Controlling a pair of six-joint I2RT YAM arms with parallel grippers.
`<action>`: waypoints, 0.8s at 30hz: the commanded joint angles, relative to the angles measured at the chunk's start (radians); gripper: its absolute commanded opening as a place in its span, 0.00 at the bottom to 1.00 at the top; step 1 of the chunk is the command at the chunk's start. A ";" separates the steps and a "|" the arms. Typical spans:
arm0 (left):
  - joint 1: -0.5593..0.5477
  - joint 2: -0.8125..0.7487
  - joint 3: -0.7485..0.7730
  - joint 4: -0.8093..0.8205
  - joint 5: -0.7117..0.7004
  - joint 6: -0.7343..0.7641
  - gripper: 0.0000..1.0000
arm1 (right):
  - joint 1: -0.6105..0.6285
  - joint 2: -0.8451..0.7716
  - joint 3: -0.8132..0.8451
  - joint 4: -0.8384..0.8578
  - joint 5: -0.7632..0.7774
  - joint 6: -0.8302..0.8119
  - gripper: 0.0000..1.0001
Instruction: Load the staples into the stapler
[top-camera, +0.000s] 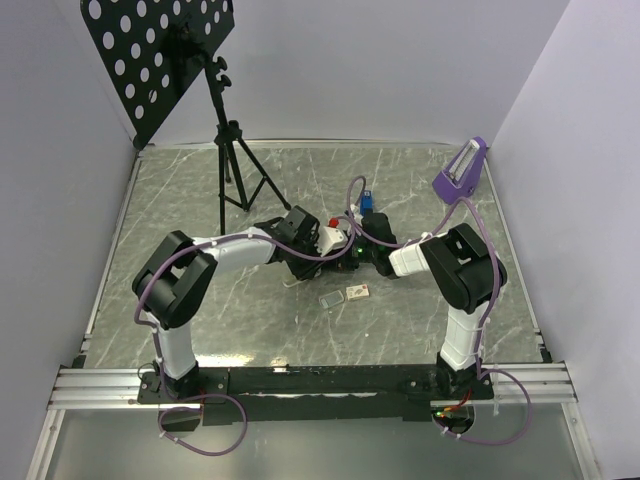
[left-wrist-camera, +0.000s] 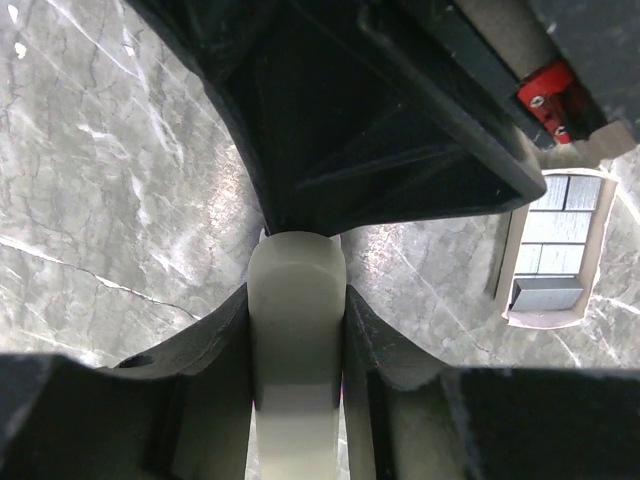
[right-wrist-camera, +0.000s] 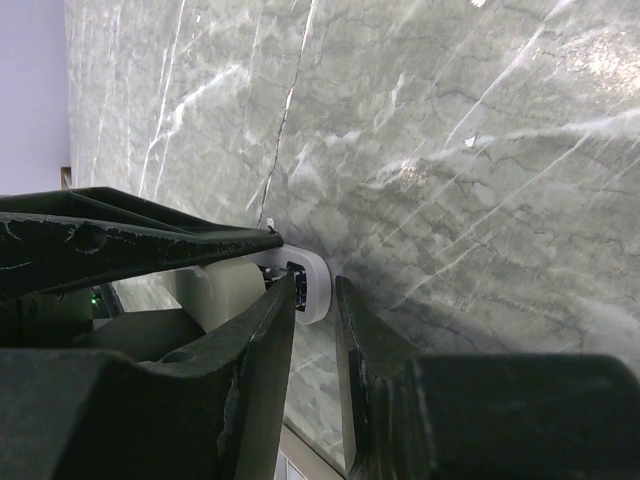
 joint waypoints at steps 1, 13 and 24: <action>-0.029 0.002 -0.001 -0.007 0.013 -0.059 0.32 | 0.009 -0.014 -0.016 0.001 0.025 -0.031 0.32; -0.021 -0.185 -0.070 0.082 -0.024 -0.143 0.70 | -0.002 -0.130 -0.066 -0.068 0.113 -0.052 0.36; -0.014 -0.289 -0.112 0.104 -0.048 -0.195 0.69 | -0.008 -0.372 -0.118 -0.264 0.307 -0.087 0.39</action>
